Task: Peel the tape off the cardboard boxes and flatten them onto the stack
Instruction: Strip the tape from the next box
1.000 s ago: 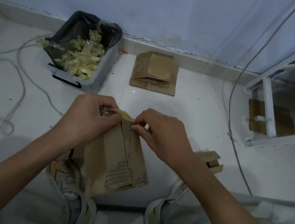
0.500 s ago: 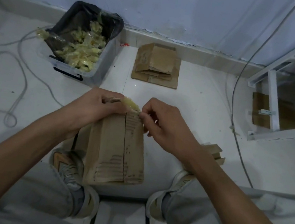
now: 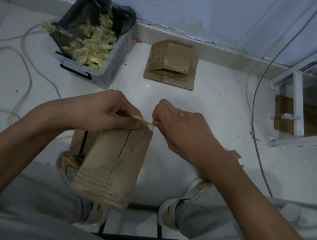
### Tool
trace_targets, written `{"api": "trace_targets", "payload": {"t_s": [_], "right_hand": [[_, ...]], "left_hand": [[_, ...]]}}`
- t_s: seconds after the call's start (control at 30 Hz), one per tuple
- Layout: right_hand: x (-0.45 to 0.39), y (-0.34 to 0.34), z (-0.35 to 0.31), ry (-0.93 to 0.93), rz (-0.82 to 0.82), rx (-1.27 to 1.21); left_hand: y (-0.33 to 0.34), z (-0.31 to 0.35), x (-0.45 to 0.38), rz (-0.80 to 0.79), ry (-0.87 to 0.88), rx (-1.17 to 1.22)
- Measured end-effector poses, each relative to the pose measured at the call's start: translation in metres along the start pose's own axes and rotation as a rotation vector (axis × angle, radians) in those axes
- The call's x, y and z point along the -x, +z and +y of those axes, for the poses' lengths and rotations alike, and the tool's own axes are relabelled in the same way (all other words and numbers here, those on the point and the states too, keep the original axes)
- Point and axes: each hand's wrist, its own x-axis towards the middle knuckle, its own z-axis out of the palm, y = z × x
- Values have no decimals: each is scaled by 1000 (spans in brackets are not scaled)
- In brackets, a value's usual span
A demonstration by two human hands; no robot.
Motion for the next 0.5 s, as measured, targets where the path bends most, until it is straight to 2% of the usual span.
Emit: {"api": "trace_targets", "payload": {"t_s": [0.1,0.2,0.5], "right_hand": [[-2,-11,9,161,-1,-358],[-1,-13,7,298,-44,-727],[-1,-14,7,384,65,-956]], "left_hand": [[0,0,-4,115,-14,113],[7,-4,-7,165,-67,218],[28,4,-10,235,-109,556]]}}
